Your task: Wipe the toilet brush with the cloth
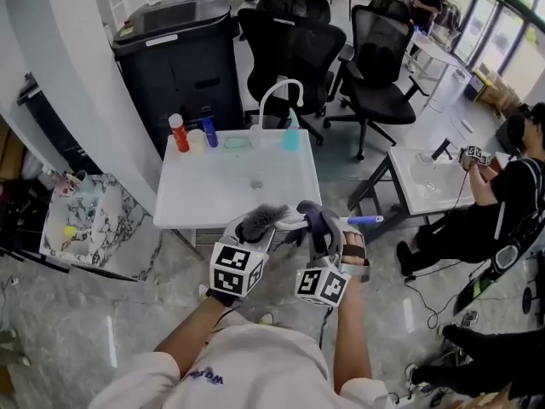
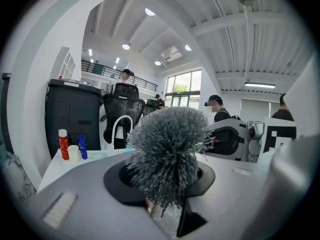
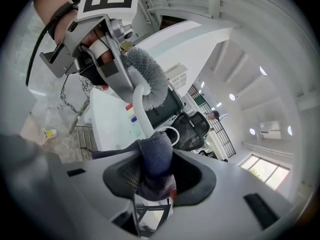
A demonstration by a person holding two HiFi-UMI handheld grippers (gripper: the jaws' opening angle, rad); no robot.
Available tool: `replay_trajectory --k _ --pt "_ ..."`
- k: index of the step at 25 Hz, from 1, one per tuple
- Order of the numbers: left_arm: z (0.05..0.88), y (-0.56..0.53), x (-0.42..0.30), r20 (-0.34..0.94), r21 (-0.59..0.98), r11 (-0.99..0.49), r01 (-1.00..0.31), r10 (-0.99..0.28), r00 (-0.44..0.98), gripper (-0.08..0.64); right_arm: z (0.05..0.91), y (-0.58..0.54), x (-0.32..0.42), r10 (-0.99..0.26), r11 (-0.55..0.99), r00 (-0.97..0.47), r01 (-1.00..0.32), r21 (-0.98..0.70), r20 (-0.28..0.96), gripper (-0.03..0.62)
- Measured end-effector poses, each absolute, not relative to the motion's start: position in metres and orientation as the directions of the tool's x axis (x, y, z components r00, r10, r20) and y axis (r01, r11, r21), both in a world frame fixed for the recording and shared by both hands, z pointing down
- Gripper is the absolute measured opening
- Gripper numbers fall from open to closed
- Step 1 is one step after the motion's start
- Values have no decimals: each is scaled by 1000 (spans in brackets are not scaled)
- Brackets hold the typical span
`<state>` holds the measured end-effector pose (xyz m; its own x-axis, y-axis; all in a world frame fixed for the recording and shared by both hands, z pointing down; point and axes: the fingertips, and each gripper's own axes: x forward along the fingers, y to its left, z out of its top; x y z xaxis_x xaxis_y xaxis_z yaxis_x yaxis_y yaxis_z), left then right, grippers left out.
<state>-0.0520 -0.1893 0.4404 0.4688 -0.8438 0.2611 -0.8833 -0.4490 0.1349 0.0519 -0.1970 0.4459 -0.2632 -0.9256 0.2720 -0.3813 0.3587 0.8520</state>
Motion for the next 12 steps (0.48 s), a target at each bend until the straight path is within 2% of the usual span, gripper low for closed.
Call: replay_trajectory --k 7,12 --pt "442 -186 -60 263 143 -432 -890 -851 455 137 453 -204 73 -931 356 -220 -385 851 290 150" --pt "442 -187 -59 263 140 -428 -893 -853 450 137 457 -211 92 -941 339 -165 -439 832 296 152"
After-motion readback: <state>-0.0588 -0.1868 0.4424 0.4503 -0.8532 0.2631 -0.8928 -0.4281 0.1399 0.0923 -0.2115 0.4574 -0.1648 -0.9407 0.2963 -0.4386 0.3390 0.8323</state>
